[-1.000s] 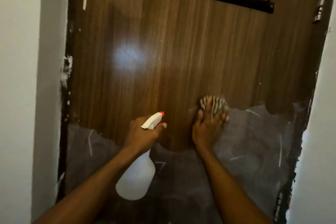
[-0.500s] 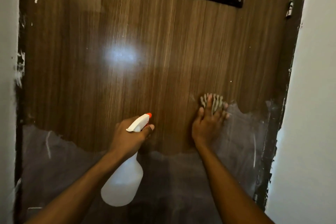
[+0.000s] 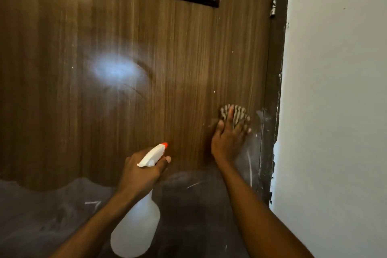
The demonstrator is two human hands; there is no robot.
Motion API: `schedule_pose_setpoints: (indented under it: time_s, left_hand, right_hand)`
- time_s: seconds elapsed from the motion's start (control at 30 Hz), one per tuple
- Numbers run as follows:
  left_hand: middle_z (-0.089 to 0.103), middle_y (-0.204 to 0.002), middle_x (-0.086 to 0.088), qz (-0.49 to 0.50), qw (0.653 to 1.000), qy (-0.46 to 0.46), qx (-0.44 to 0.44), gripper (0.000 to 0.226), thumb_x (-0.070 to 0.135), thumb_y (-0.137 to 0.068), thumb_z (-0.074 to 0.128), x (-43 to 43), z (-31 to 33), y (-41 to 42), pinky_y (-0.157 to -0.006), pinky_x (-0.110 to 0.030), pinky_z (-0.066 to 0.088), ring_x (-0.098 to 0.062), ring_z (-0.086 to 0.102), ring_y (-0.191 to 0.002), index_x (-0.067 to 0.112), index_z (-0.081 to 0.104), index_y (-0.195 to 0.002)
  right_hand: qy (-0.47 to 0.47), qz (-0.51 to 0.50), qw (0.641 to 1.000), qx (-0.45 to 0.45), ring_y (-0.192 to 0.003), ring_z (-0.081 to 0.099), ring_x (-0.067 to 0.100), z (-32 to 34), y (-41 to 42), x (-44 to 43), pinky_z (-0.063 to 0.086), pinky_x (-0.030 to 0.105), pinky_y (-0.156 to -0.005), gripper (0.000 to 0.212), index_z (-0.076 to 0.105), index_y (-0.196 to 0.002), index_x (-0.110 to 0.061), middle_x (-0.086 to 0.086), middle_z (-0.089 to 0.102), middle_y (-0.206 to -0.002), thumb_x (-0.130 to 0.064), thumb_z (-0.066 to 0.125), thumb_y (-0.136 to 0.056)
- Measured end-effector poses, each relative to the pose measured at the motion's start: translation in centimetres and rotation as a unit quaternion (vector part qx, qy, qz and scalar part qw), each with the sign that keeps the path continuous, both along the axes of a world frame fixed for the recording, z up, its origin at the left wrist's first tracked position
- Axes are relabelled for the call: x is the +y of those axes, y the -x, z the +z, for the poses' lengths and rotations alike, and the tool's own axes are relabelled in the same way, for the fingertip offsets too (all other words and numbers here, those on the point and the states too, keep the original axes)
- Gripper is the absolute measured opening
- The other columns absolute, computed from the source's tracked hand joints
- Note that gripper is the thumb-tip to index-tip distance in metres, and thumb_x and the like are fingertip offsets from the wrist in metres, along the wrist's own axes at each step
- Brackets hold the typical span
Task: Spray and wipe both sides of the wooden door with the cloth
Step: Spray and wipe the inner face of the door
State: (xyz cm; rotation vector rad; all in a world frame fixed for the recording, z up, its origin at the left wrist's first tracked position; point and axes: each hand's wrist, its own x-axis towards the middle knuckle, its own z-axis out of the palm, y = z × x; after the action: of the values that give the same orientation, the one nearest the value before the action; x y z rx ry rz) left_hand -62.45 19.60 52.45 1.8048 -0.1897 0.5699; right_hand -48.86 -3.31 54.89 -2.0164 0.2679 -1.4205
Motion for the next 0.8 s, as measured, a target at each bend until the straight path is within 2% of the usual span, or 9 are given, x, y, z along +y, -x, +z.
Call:
schedule_pose_setpoints:
  time_s: [0.1, 0.23, 0.33, 0.4, 0.5, 0.57, 0.67, 0.73, 0.8]
  left_hand:
    - [0.065, -0.114, -0.006, 0.007, 1.0, -0.016, -0.005, 0.073, 0.054, -0.061, 0.07, -2.0, 0.5, 0.0, -0.084, -0.045, 0.056, -0.025, 0.065, -0.095, 0.015, 0.055, -0.121]
    - [0.06, -0.109, -0.002, 0.023, 0.998, -0.049, -0.029, 0.057, 0.03, -0.073, 0.075, -5.1, 0.3, 0.5, -0.076, -0.026, 0.048, -0.017, 0.057, -0.091, 0.008, 0.055, -0.122]
    - [0.059, -0.11, -0.004, 0.027, 0.999, -0.043, -0.012, 0.06, 0.031, -0.072, 0.077, -6.9, -1.0, 0.7, -0.08, -0.029, 0.048, -0.017, 0.055, -0.094, 0.009, 0.054, -0.123]
    - [0.058, -0.109, -0.004, 0.018, 0.999, -0.033, 0.011, 0.062, 0.034, -0.072, 0.077, -7.9, -1.7, 0.7, -0.082, -0.03, 0.048, -0.017, 0.055, -0.096, 0.01, 0.053, -0.123]
    - [0.058, -0.114, -0.007, -0.031, 0.999, 0.024, 0.025, 0.084, 0.054, -0.061, 0.076, -9.5, -1.7, 0.7, -0.09, -0.033, 0.046, -0.021, 0.057, -0.104, 0.007, 0.05, -0.126]
    - [0.058, -0.118, -0.007, -0.045, 0.999, 0.017, 0.021, 0.078, 0.049, -0.065, 0.076, -10.4, -1.3, 0.4, -0.091, -0.03, 0.043, -0.021, 0.056, -0.107, 0.009, 0.05, -0.127]
    - [0.06, -0.115, 0.005, -0.065, 0.998, -0.02, 0.016, 0.049, 0.031, -0.075, 0.075, -11.2, -0.8, 0.0, -0.084, -0.022, 0.045, -0.014, 0.057, -0.105, 0.023, 0.056, -0.119]
    - [0.058, -0.11, 0.005, -0.064, 0.997, -0.033, -0.005, 0.052, 0.027, -0.076, 0.074, -11.6, -1.1, -0.3, -0.081, -0.019, 0.045, -0.014, 0.057, -0.102, 0.018, 0.054, -0.123]
    - [0.058, -0.116, 0.002, -0.064, 0.997, -0.042, -0.005, 0.056, 0.031, -0.074, 0.075, -12.2, -1.5, -0.3, -0.088, -0.026, 0.047, -0.014, 0.055, -0.104, 0.02, 0.054, -0.124]
  right_hand:
    - [0.1, 0.002, 0.995, -0.006, -0.151, -0.004, 0.037, 3.9, 0.1, 2.0, 0.0, 0.055, -0.121, 0.054, 0.01, -0.155, -0.04, 0.013, 0.005, -0.165, -0.048, 0.026, -0.104]
    - [0.357, 0.037, 0.931, -0.061, -0.153, 0.003, 0.029, -4.2, -0.1, 1.8, 0.007, 0.052, -0.122, 0.06, 0.015, -0.156, -0.036, 0.005, 0.008, -0.166, -0.043, 0.039, -0.102]
    - [0.305, 0.017, 0.952, -0.018, -0.153, 0.004, 0.027, -13.8, 0.7, -3.5, 0.015, 0.055, -0.12, 0.068, 0.01, -0.157, -0.038, 0.002, 0.002, -0.167, -0.044, 0.044, -0.099]
    - [0.216, -0.005, 0.976, 0.01, -0.153, 0.006, 0.032, -15.5, 1.0, -6.4, 0.021, 0.058, -0.119, 0.064, 0.012, -0.156, -0.036, 0.007, 0.004, -0.167, -0.044, 0.039, -0.099]
    - [0.04, -0.006, 0.999, 0.029, -0.151, 0.007, 0.04, -9.8, -0.7, -8.3, 0.017, 0.059, -0.119, 0.06, 0.003, -0.155, -0.033, 0.014, 0.007, -0.165, -0.052, 0.02, -0.101]
    - [-0.023, 0.003, 1.0, 0.021, -0.152, -0.001, 0.038, -3.8, -1.7, -8.6, 0.007, 0.056, -0.122, 0.059, -0.001, -0.155, -0.034, 0.013, 0.002, -0.166, -0.055, 0.014, -0.101]
    - [0.073, -0.012, 0.997, -0.013, -0.152, -0.008, 0.033, 0.1, -1.6, -7.5, 0.001, 0.049, -0.121, 0.058, 0.012, -0.158, -0.034, 0.008, -0.001, -0.166, -0.05, 0.025, -0.104]
    - [0.243, 0.003, 0.969, -0.047, -0.153, -0.006, 0.029, -2.6, -1.1, -7.3, 0.002, 0.048, -0.123, 0.057, 0.019, -0.157, -0.032, 0.005, 0.001, -0.166, -0.045, 0.034, -0.104]
    - [0.304, 0.044, 0.95, -0.055, -0.153, 0.003, 0.027, -7.3, -0.5, -9.2, 0.01, 0.052, -0.123, 0.061, 0.019, -0.157, -0.034, 0.004, 0.011, -0.166, -0.041, 0.044, -0.101]
